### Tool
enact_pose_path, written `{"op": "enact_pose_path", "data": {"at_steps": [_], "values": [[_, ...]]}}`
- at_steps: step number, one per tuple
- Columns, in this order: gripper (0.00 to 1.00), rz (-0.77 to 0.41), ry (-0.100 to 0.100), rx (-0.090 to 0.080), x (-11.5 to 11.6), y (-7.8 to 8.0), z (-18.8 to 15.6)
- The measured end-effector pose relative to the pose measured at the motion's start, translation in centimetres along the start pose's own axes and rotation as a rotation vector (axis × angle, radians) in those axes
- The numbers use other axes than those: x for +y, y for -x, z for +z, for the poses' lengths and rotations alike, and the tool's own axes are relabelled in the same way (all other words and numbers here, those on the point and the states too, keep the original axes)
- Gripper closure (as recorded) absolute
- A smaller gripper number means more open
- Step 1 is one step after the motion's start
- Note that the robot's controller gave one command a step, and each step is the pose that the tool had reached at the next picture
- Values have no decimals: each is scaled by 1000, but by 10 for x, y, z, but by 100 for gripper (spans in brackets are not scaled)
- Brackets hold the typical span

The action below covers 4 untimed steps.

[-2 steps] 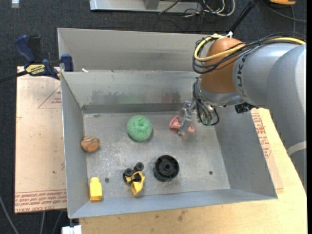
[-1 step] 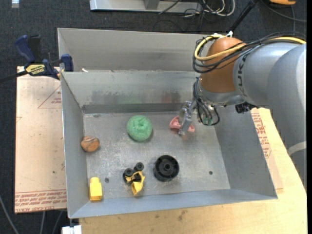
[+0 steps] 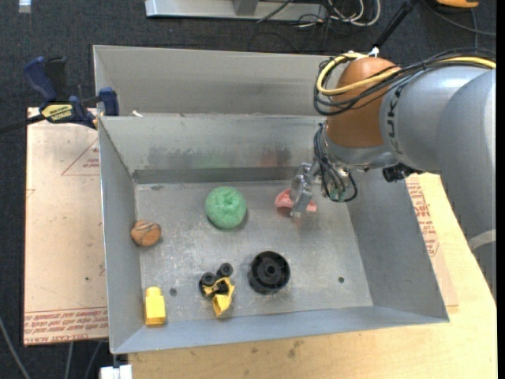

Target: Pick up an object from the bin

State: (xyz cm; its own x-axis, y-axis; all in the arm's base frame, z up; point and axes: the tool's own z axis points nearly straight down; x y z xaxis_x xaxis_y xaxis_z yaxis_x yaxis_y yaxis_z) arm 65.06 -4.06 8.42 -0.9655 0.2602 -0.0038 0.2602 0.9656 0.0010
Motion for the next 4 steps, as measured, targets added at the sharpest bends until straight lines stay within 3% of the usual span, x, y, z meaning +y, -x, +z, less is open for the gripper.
{"op": "enact_pose_path", "data": {"at_steps": [2, 4], "values": [[100, -1, -1, 5, 0, -1, -20], [100, -1, 1, -3, 1, 2, -48]]}}
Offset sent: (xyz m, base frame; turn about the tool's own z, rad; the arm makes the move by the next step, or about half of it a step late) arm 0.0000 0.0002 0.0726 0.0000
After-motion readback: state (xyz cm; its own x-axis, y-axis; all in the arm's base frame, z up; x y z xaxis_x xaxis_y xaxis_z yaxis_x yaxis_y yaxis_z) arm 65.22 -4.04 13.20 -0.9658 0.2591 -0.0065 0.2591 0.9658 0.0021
